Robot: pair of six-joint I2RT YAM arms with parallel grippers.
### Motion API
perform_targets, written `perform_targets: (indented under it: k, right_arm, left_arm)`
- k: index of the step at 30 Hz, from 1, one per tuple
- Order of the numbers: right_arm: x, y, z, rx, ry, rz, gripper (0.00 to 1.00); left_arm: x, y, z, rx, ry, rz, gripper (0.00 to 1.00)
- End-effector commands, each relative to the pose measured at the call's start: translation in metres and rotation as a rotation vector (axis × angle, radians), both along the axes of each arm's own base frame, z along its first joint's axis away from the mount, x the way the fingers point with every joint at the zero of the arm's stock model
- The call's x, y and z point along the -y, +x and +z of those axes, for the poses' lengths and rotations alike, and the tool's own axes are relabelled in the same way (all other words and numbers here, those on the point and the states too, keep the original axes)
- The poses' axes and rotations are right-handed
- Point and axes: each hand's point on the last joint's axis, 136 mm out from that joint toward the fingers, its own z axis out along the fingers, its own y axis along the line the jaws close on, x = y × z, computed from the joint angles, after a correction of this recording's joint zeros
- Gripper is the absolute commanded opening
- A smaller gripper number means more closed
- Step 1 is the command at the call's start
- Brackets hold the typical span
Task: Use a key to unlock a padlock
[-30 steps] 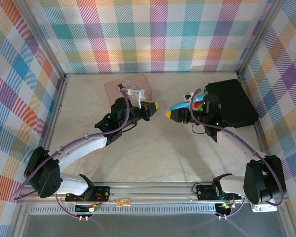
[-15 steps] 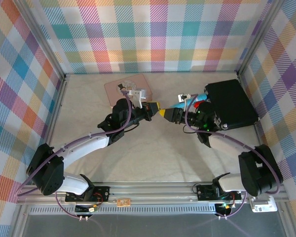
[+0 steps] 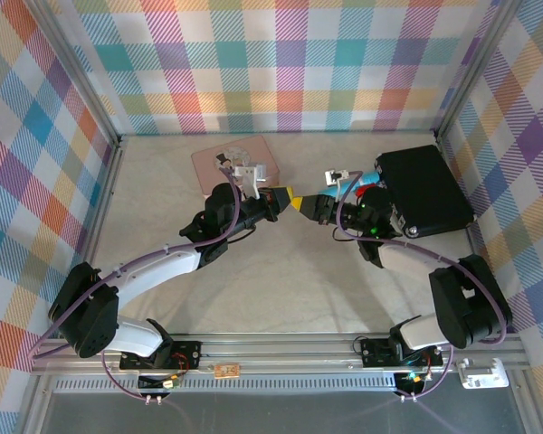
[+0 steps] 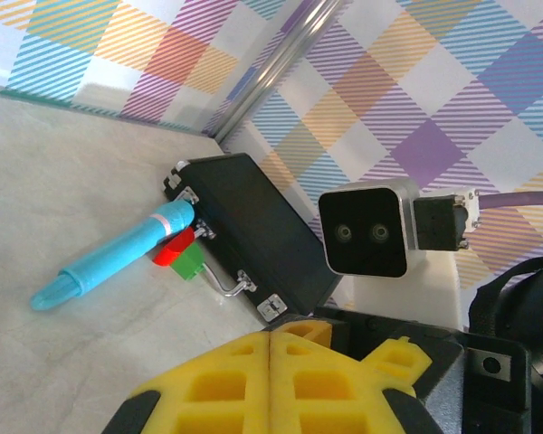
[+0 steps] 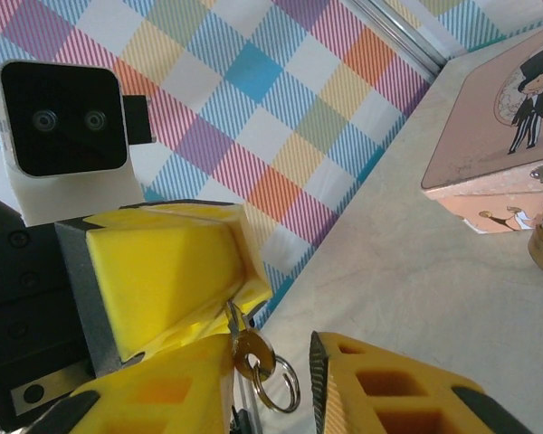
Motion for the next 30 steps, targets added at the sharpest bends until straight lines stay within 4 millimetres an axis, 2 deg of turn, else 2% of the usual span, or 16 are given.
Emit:
perform_targets:
  k: [1,6,12,18,25,28,30]
  right_arm:
    - [-0.004,-0.003,0.018,0.048,0.054,0.026,0.28]
    - [-0.007,-0.005,0.019,0.041,0.067,0.043,0.28]
    - [-0.009,-0.007,0.021,0.043,0.078,0.054,0.17]
    - [-0.007,-0.008,0.019,0.033,0.079,0.043,0.23]
    - [-0.007,-0.007,0.02,0.035,0.097,0.048,0.19]
    - [-0.007,-0.006,0.02,0.03,0.096,0.045,0.26]
    - [-0.007,-0.006,0.019,0.028,0.097,0.043,0.27]
  left_arm:
    - [0.002,-0.004,0.01,0.024,-0.042,-0.014,0.0]
    - [0.0,-0.004,0.012,0.03,-0.043,-0.008,0.0]
    - [-0.001,-0.004,0.013,0.027,-0.062,0.001,0.0]
    - [-0.005,-0.002,0.018,0.034,-0.077,0.024,0.0]
    - [-0.004,-0.002,0.02,0.029,-0.097,0.023,0.0]
    - [-0.005,-0.002,0.02,0.027,-0.101,0.029,0.0]
    - [-0.005,-0.002,0.02,0.028,-0.101,0.03,0.0]
